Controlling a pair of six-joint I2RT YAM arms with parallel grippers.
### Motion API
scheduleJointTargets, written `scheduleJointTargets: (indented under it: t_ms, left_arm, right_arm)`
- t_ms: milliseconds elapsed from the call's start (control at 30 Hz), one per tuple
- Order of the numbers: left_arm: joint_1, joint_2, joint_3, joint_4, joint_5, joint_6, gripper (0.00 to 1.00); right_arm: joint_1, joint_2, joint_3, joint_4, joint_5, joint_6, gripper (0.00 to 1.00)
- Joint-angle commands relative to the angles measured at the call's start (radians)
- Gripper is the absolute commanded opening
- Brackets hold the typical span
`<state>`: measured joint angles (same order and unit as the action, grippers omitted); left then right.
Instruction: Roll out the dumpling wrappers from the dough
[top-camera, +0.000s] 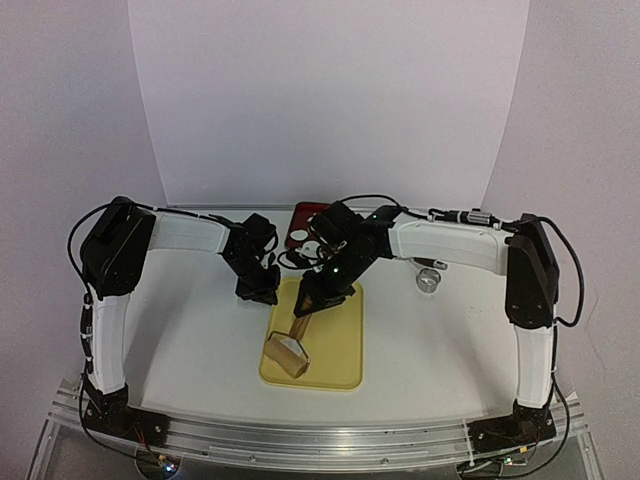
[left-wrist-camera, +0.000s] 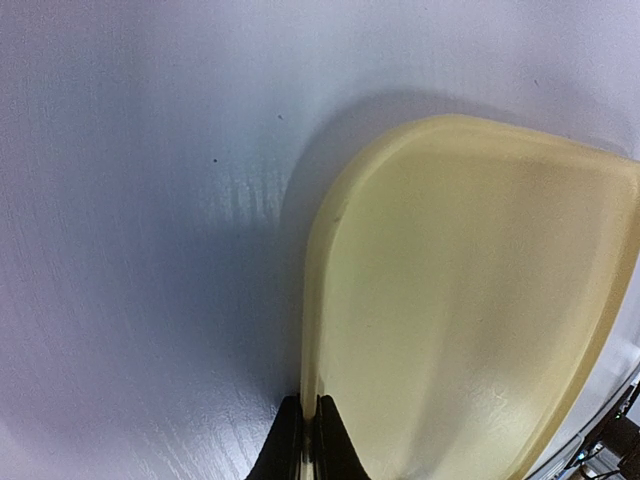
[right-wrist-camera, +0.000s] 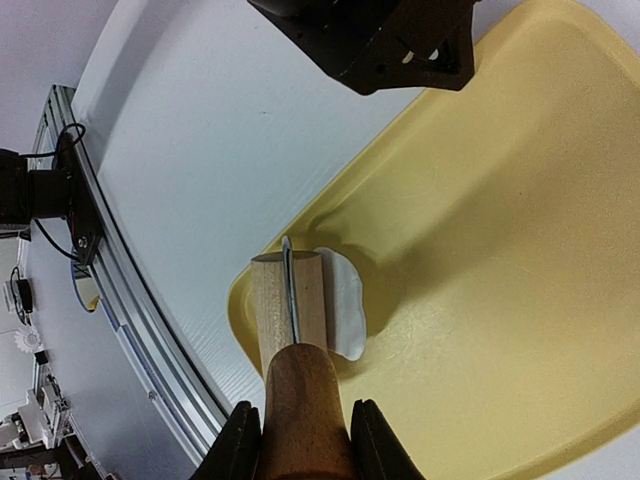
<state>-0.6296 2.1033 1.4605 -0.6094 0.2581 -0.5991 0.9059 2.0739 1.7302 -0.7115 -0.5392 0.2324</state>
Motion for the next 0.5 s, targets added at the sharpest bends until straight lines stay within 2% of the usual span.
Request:
scheduleJointTargets:
  t_ms: [0,300,467]
  left_arm:
    - [-0.005,0.052,0.015,0.022,-0.049,-0.007,0.0]
    - [-0.005,0.029,-0.019,0.034,-0.084,0.011,0.0]
    - [-0.005,0.028,-0.019,0.04,-0.095,0.015,0.0]
  right_arm:
    - [0.028,0.115,-0.068,-0.12,0.263,-0.026,0.0]
    - [0.002,0.083,-0.079,-0.204,0.471,0.047,0.0]
    - [-0.043,0.072,-0.113,-0.234,0.501,0.08,0.0]
